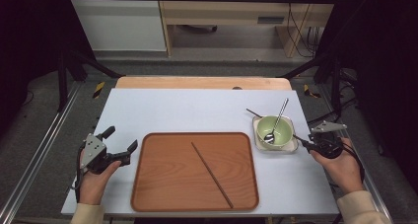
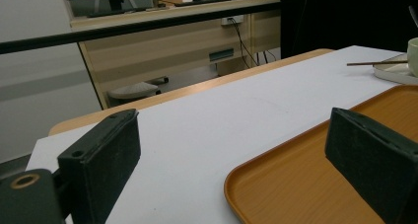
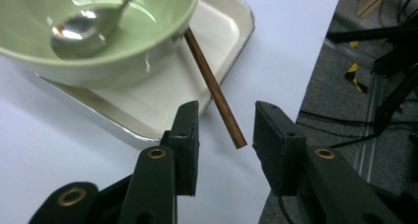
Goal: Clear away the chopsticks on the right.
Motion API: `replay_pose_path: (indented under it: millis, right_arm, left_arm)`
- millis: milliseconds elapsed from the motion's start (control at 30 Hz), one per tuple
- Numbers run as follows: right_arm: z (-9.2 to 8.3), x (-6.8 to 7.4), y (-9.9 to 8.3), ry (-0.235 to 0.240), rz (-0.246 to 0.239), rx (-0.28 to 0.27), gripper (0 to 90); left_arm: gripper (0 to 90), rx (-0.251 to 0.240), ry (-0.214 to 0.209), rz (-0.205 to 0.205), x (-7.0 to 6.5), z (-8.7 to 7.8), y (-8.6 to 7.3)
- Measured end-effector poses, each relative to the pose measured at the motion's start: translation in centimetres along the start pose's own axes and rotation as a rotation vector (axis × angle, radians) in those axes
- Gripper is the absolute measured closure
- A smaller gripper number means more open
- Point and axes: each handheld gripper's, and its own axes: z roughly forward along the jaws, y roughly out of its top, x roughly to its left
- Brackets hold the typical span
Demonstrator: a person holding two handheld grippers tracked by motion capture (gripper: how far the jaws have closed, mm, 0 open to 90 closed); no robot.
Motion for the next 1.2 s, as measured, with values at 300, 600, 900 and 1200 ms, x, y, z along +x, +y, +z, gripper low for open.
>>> replay_pose_path:
  millis: [300,600,900,1200]
  right_arm:
    - [2.2,-1.0,-0.6,0.019,-0.032,0.059,65.4]
    - [3.1,-1.2,-0.1,0.038,-0.069,0.069,67.3]
    - [3.8,-1.2,-0.1,0.054,-0.102,0.091,71.8]
    - [3.6,-1.2,-0.3,0.067,-0.100,0.081,84.2]
  left_arm:
    - [6.5,0.014,-0.007,0.010,-0.2,0.2,-0.2]
    - [6.8,0.020,-0.010,0.011,-0.2,0.3,-0.3]
    - [6.9,0.019,-0.010,0.011,-0.1,0.2,-0.3]
    - [6.9,0.020,-0.010,0.011,-0.1,0.2,-0.3]
